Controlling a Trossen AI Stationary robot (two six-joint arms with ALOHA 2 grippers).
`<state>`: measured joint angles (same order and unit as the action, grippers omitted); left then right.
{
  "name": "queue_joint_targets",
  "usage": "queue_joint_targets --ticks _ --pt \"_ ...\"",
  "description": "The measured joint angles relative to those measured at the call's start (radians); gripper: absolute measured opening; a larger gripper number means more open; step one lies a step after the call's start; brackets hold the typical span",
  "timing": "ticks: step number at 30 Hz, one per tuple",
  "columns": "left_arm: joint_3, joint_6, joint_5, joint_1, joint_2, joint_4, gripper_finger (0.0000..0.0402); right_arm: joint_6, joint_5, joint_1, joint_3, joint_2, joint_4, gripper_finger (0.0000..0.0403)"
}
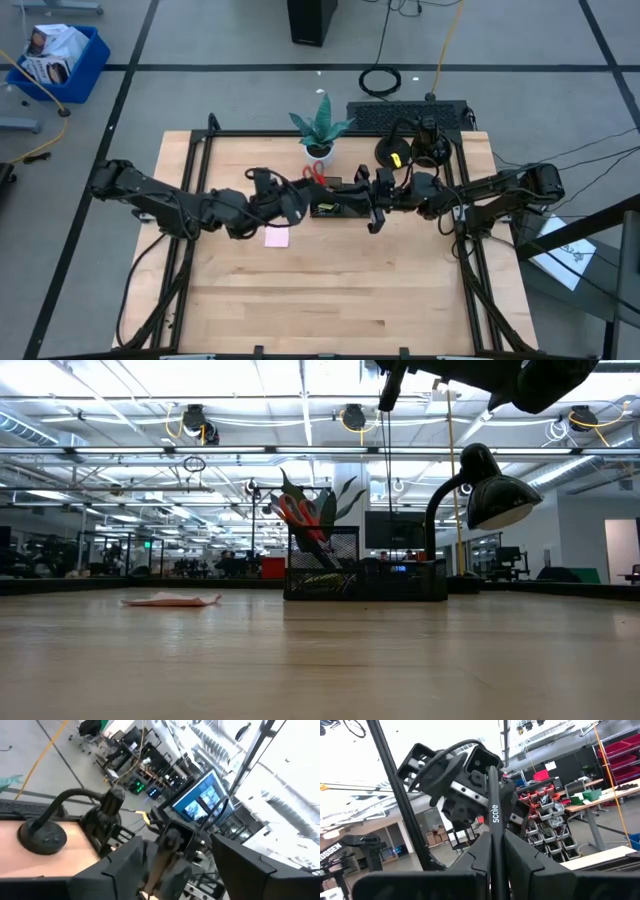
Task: Pick and place office supplies into organizer
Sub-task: Put the black pen into the black desk organizer
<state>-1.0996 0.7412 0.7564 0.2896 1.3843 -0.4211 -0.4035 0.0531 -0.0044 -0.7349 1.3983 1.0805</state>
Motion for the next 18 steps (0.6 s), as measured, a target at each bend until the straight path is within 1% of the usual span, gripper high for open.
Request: queue_joint_targets --ticks 10,18 --pt "0.001 -0.024 0.001 -0.002 0.004 0.014 0.0137 -0.004 0.0 0.0 0.0 0.0 0.0 0.0029" --pt "0.001 -0.033 -0.005 -0.009 0.004 0.007 0.0076 -0.004 0.0 0.0 0.0 -0.001 0.012 0.0027"
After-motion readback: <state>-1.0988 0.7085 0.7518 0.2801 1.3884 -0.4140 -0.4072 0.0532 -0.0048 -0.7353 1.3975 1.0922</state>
